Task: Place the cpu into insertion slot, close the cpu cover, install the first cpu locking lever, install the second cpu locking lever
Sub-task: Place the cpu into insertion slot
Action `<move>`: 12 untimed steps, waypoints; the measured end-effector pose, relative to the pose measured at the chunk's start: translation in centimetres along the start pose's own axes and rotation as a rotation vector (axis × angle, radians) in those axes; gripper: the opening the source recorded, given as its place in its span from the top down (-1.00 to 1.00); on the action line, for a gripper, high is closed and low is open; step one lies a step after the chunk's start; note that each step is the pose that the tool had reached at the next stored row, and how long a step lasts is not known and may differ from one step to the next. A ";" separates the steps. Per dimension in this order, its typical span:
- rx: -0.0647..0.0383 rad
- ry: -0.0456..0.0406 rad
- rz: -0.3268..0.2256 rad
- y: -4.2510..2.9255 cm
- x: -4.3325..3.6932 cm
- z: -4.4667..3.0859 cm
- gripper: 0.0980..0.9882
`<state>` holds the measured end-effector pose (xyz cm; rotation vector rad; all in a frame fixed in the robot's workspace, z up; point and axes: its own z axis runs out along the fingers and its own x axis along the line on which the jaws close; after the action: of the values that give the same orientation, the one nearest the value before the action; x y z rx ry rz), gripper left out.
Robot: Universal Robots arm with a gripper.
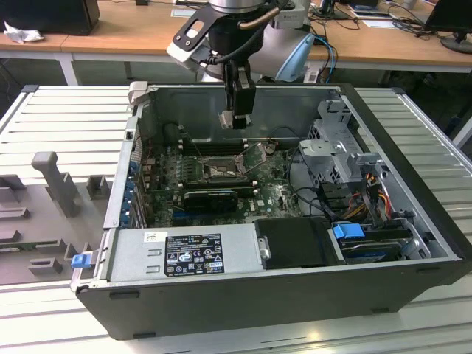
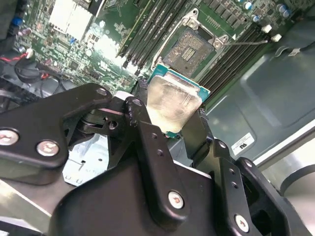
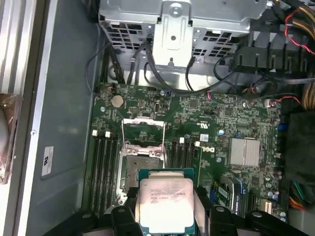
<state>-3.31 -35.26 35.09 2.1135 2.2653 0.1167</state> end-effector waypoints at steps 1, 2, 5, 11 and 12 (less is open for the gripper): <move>0.000 -0.0009 0.008 0.00 0.00 0.05 0.03; 0.000 -0.0010 0.010 -0.01 0.00 0.12 0.03; 0.000 -0.0011 0.010 -0.03 -0.01 0.41 0.03; 0.000 -0.0010 0.010 -0.07 -0.02 0.86 0.03; 0.000 -0.0011 0.010 -0.08 -0.02 0.98 0.03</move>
<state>-3.31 -35.26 34.10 2.1250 2.2539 0.1159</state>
